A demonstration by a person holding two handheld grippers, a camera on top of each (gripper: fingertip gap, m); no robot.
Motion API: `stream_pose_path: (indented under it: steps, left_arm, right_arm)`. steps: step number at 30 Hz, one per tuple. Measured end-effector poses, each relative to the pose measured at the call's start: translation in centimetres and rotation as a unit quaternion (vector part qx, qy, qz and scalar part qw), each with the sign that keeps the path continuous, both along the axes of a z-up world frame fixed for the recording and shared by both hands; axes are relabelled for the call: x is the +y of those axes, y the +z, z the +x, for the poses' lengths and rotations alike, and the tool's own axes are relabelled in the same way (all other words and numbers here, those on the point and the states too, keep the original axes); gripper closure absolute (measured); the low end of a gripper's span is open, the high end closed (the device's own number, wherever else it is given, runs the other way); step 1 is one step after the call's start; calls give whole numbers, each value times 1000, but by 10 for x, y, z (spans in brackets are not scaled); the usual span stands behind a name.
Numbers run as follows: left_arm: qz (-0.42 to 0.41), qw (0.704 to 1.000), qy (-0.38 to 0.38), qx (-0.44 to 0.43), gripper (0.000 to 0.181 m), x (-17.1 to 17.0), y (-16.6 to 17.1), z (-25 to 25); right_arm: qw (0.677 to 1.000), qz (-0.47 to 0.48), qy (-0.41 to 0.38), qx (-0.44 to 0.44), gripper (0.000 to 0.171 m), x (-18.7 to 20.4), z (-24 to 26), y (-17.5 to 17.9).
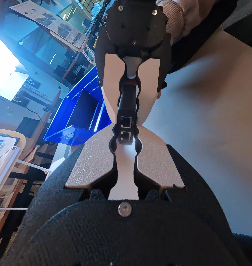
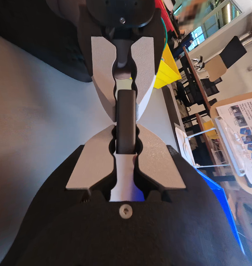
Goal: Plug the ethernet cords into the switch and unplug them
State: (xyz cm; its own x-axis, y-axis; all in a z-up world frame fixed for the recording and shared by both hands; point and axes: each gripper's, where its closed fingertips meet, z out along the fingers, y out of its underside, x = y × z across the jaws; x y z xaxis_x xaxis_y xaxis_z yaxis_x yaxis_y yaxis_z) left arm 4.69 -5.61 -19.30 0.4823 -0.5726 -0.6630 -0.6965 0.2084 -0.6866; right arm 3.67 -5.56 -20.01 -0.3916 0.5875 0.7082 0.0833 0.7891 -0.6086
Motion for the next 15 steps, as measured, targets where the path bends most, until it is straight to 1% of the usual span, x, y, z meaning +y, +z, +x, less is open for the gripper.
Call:
stream_pose_path:
  steps: [4,6,7,8,10,12,13,14,15]
  left_arm:
    - [-2,1000,10,-7,159,2,0,-5]
    - [-22,999,15,-24,158,3,-3,-8]
    - [-40,998,14,-41,156,3,-4,-9]
    - [-57,996,17,-62,149,2,-1,-13]
    - [-60,991,40,-111,140,0,24,-33]
    - [-43,982,94,-157,135,-6,64,-71]
    - [-29,975,138,-174,136,-11,84,-98]
    - [-17,964,190,-186,142,-18,101,-129]
    - [-19,950,246,-189,146,-27,110,-161]
  right_arm:
    - [1000,23,-10,8,149,2,-4,1]
    - [999,33,-19,5,149,5,-6,-1]
    - [999,33,-23,5,150,6,-6,-1]
    - [999,35,-29,9,150,9,-6,0]
    - [998,29,-45,15,150,20,-5,4]
    - [998,11,-64,27,149,32,-3,13]
    - [997,6,-76,34,150,40,-2,18]
    - [995,2,-87,40,150,48,-1,23]
    - [994,-3,-94,46,150,55,0,27]
